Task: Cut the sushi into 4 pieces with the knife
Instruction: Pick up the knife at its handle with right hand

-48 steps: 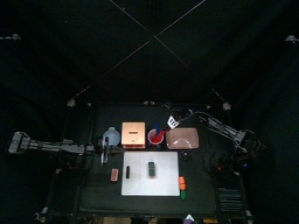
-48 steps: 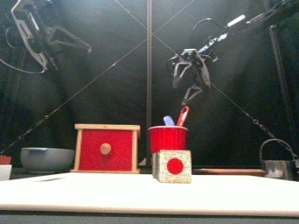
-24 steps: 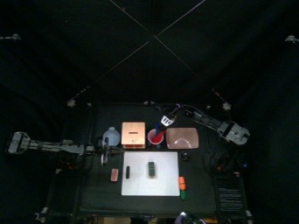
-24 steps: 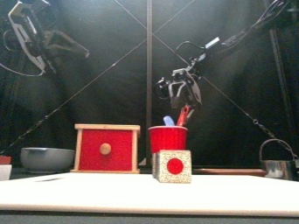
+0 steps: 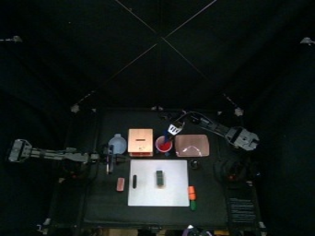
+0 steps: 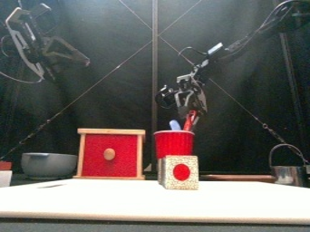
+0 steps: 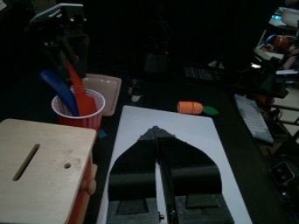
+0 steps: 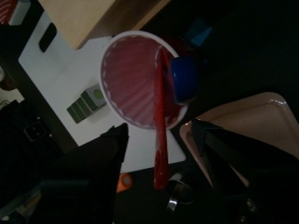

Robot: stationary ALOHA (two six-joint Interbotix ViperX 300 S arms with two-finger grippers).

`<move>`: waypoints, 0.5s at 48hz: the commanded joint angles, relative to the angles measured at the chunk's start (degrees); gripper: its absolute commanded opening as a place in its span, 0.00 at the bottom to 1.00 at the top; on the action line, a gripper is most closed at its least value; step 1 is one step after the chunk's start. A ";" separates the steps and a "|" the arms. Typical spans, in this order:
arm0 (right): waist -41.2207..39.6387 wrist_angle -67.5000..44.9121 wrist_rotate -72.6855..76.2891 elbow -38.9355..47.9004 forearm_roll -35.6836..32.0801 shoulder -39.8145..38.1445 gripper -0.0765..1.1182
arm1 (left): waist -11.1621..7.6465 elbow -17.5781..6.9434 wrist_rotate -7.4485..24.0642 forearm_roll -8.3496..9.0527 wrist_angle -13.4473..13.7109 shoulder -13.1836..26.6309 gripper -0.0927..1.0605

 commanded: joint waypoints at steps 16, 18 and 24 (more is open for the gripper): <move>0.88 2.64 0.00 -3.52 -1.14 -1.41 0.32 | 0.88 -0.70 0.00 0.00 -0.26 0.18 0.33; 0.88 3.08 0.09 -4.13 -1.05 -1.67 0.29 | 0.97 -0.70 0.00 0.00 -0.26 0.18 0.33; 0.88 5.89 0.35 -6.33 -0.79 -3.34 0.23 | 1.14 -0.70 0.00 0.00 -0.35 0.18 0.33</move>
